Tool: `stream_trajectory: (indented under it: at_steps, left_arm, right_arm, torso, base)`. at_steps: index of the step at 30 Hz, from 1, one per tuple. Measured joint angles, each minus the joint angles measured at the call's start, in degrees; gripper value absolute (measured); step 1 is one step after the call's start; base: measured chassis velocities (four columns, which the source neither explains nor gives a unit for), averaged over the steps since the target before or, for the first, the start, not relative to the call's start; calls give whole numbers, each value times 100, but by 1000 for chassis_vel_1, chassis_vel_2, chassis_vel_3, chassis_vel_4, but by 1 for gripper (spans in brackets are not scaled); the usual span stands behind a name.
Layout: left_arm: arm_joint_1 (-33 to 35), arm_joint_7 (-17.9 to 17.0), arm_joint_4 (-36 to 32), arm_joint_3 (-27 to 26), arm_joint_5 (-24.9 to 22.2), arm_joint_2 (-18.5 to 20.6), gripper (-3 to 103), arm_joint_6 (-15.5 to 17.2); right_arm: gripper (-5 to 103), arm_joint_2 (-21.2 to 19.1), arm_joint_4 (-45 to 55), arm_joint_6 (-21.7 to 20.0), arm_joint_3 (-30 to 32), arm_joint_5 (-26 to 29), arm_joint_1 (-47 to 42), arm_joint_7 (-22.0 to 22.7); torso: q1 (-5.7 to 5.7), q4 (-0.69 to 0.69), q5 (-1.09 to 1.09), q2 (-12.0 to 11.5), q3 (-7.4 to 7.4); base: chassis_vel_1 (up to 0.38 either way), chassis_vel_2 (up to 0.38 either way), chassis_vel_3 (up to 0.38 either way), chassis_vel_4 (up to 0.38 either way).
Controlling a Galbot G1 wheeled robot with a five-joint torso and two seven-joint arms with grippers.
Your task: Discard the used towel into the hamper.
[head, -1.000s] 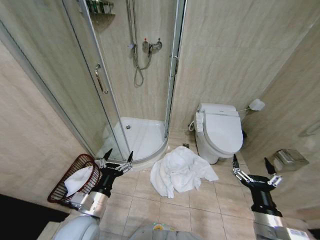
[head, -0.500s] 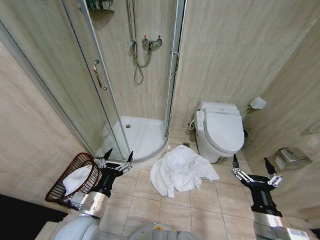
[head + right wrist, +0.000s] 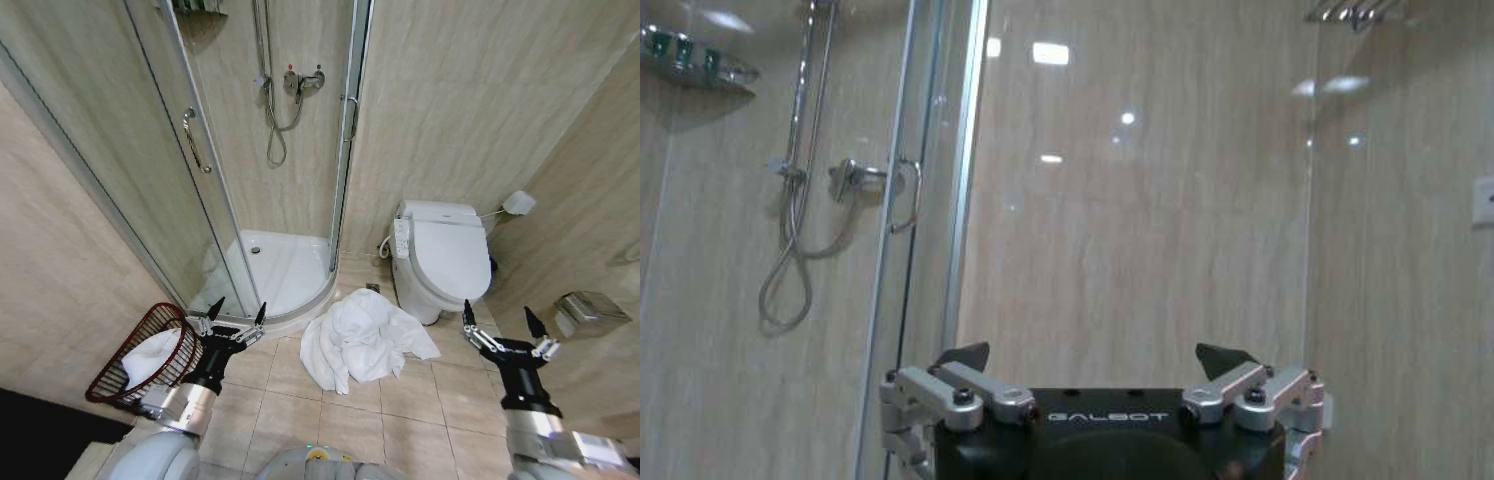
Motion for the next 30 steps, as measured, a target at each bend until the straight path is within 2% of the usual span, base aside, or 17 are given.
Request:
stream_trajectory:
  at_steps: [1, 3, 4, 6, 7, 8, 10, 13, 21, 30]
  left_arm:
    - [0, 0, 0, 0, 0, 0, 99, 0]
    - [0, 0, 0, 0, 0, 0, 99, 0]
    - [0, 0, 0, 0, 0, 0, 99, 0]
    - [0, 0, 0, 0, 0, 0, 99, 0]
    - [0, 0, 0, 0, 0, 0, 99, 0]
    - [0, 0, 0, 0, 0, 0, 99, 0]
    - [0, 0, 0, 0, 0, 0, 99, 0]
    - [0, 0, 0, 0, 0, 0, 99, 0]
    - [0, 0, 0, 0, 0, 0, 99, 0]
    - [0, 0, 0, 0, 0, 0, 99, 0]
  right_arm:
    - [100, 1, 5, -18, 2, 2, 7, -2]
    - [100, 21, 89, -536, 35, 66, 198, -45]
    - [100, 21, 89, -536, 35, 66, 198, -45]
    - [100, 37, 89, -940, 63, 116, 349, -79]
    - [100, 37, 89, -940, 63, 116, 349, -79]
    - [100, 47, 89, -1215, 80, 150, 455, -102]
    - [100, 57, 99, -1484, 89, 207, 558, -120]
    - [100, 38, 103, -1465, -64, 371, 595, -117]
    - [100, 40, 102, -1319, -162, 360, 640, -119]
    - [100, 150, -301, -881, -232, 164, 517, -144]
  torso:
    - [-3, 0, 0, -6, -4]
    - [-39, 0, 0, -90, -52]
    - [-39, 0, 0, -90, -52]
    - [-69, 0, 0, -163, -94]
    - [-69, 0, 0, -163, -94]
    - [-87, 0, 0, -207, -119]
    - [-112, 0, 1, -262, -149]
    - [-148, 0, 0, -335, -187]
    - [-244, 0, 0, -555, -311]
    - [-338, 0, 1, -767, -429]
  base:
    - [0, 0, 0, 0]
    - [0, 0, 0, 0]
    - [0, 0, 0, 0]
    - [0, 0, 0, 0]
    - [0, 0, 0, 0]
    - [0, 0, 0, 0]
    - [0, 0, 0, 0]
    - [0, 0, 0, 0]
    - [0, 0, 0, 0]
    - [0, 0, 0, 0]
